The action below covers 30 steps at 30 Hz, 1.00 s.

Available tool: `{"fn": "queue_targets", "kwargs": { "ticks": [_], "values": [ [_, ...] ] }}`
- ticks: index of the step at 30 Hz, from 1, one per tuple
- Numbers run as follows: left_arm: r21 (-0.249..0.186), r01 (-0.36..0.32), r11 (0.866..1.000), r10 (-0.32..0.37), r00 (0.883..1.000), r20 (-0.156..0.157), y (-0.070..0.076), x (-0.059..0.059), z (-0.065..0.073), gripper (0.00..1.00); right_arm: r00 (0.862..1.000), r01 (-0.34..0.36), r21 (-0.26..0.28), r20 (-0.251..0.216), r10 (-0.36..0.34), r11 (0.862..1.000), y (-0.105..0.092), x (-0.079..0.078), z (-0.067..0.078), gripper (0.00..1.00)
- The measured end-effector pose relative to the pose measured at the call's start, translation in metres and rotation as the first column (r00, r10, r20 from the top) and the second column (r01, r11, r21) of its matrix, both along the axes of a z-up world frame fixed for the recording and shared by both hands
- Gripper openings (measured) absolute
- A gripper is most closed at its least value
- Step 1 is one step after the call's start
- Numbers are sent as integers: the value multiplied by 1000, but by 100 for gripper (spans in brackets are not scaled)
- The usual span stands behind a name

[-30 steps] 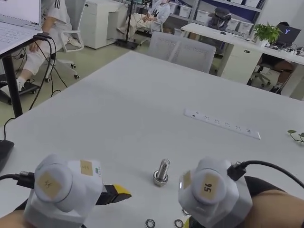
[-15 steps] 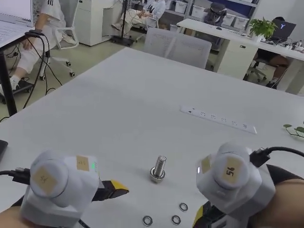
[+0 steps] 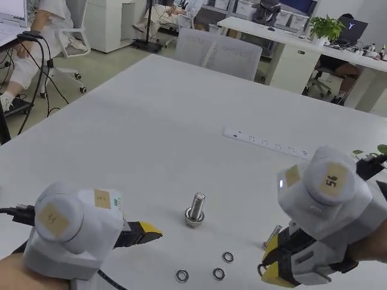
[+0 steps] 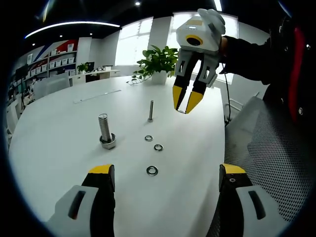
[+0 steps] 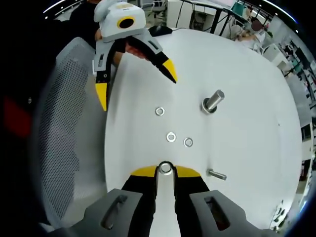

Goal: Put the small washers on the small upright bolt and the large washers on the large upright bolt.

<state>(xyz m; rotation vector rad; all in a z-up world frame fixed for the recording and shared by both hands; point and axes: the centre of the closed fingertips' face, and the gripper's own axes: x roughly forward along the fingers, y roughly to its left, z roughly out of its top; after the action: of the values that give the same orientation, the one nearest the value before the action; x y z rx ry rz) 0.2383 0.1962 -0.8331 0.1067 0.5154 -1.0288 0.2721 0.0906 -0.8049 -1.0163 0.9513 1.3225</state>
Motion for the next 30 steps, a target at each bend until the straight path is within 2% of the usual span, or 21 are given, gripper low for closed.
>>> {"fn": "queue_targets", "kwargs": {
  "ticks": [7,12,22,30],
  "values": [
    [3,8,1000,-8,1000,-4,-1,1,-1,87,999,28,0,38,-28,1000,-10,20,16,13],
    [0,12,1000,-12,1000,-4,-2,2,0,87,998,42,-1,57,-42,999,-14,33,22,13],
    [1,18,1000,-18,1000,-4,-4,4,1,87,994,73,-12,79,-72,997,-21,63,23,13],
    [-4,19,1000,-19,1000,-2,-5,5,3,87,994,84,-29,75,-82,996,-22,72,14,13]
  ]
}}
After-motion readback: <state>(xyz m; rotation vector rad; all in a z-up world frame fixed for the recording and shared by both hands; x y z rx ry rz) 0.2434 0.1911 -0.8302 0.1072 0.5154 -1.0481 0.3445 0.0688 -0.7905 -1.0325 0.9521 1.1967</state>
